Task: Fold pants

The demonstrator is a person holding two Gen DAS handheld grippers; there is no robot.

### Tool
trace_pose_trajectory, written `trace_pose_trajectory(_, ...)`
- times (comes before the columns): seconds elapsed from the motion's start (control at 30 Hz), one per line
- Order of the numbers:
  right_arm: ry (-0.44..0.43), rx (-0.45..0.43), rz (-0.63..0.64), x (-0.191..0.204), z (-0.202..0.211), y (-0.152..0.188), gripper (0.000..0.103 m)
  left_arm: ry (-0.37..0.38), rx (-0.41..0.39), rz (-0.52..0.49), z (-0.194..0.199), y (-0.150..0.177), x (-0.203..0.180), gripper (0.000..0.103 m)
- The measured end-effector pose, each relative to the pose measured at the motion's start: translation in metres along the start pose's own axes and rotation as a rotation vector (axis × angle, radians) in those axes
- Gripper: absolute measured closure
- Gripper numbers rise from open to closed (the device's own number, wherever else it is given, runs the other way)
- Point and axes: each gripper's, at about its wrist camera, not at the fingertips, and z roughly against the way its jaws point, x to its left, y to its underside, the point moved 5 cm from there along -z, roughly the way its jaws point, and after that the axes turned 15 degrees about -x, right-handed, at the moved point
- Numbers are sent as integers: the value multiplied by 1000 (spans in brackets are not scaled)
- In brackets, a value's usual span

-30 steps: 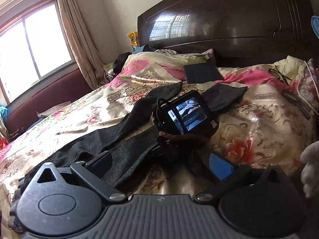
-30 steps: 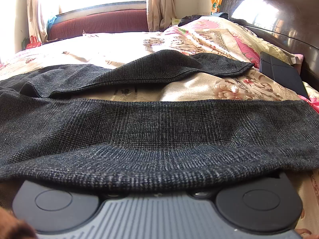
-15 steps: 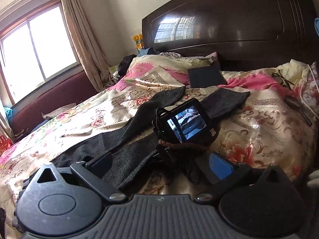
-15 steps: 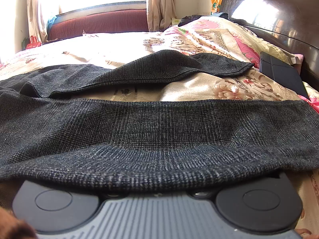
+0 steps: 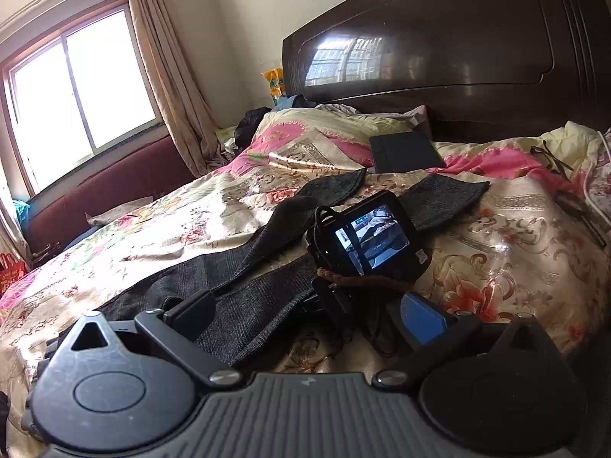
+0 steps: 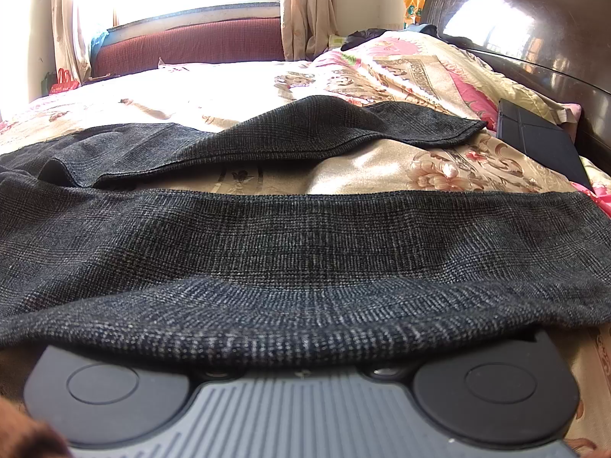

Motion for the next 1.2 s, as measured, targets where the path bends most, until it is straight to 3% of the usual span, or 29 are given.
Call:
trace_pose_trajectory(0.57, 0, 0, 0, 0, 0, 0, 1, 5, -21, 24, -8, -2, -4, 0)
trace_pose_trajectory(1.2, 0, 0, 0, 0, 0, 0, 1, -59, -90, 38, 28, -17, 18, 0)
